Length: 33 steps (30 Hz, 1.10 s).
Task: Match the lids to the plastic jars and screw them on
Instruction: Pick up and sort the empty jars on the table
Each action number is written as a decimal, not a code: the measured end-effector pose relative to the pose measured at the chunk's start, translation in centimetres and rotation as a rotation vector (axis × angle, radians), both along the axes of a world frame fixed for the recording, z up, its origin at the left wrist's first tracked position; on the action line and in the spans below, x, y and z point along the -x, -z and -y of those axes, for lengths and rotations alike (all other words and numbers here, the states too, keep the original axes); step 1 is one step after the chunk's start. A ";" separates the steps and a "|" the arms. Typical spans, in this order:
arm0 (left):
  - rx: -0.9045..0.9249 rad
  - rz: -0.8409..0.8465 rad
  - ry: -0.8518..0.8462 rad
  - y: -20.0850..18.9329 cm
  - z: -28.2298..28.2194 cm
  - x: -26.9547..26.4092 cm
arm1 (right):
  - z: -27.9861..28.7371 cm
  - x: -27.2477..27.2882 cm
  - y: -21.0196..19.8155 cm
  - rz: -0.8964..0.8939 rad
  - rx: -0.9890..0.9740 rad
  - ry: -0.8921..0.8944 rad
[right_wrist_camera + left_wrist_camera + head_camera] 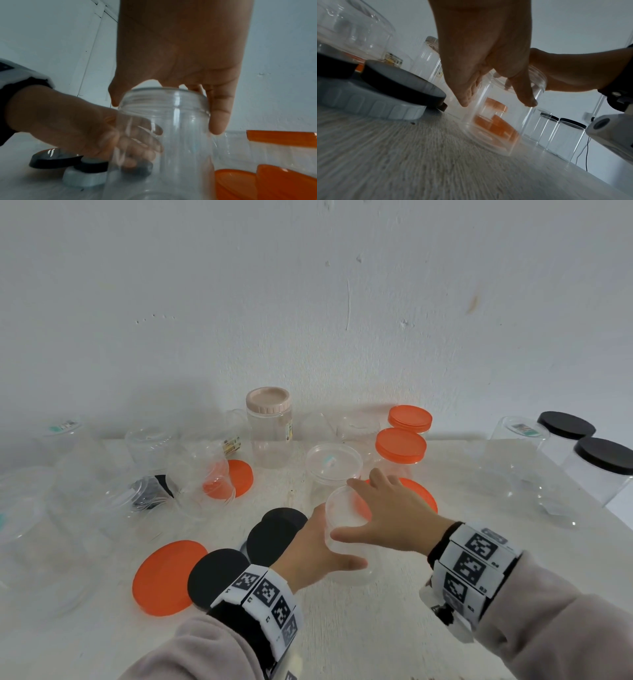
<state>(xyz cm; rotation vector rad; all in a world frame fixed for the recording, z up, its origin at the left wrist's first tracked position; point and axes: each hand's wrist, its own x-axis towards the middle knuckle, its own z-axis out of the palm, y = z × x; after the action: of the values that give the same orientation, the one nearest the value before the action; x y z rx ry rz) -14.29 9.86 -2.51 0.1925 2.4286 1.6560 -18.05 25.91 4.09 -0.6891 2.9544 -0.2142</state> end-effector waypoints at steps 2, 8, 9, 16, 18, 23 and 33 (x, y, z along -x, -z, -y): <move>0.012 0.002 -0.005 -0.1 0.0 -0.1 | -0.2 -0.4 0.7 0.017 0.090 0.017; 0.060 -0.046 -0.023 -0.4 0.0 -0.5 | -0.5 -0.5 2.0 0.117 0.311 0.008; 0.069 -0.055 -0.034 -0.4 0.0 -0.5 | -0.6 -0.3 2.1 0.138 0.321 -0.002; 0.020 -0.008 -0.146 -1.0 2.3 -2.1 | -1.1 1.8 2.2 0.181 0.534 -0.031; 0.013 -0.022 -0.185 -1.9 3.7 -2.5 | -1.0 2.5 1.8 0.145 0.628 0.017; -0.156 -0.040 -0.232 -5.3 7.4 -1.8 | -0.4 4.7 1.4 0.075 0.653 0.065; -0.197 -0.147 -0.514 -7.0 9.2 4.3 | 0.7 6.0 2.5 0.131 0.462 0.037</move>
<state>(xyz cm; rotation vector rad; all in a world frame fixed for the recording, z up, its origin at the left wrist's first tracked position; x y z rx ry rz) -18.64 0.63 4.50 -0.3242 2.5665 2.1604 -24.06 25.21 1.55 -0.6330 2.8081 -0.9267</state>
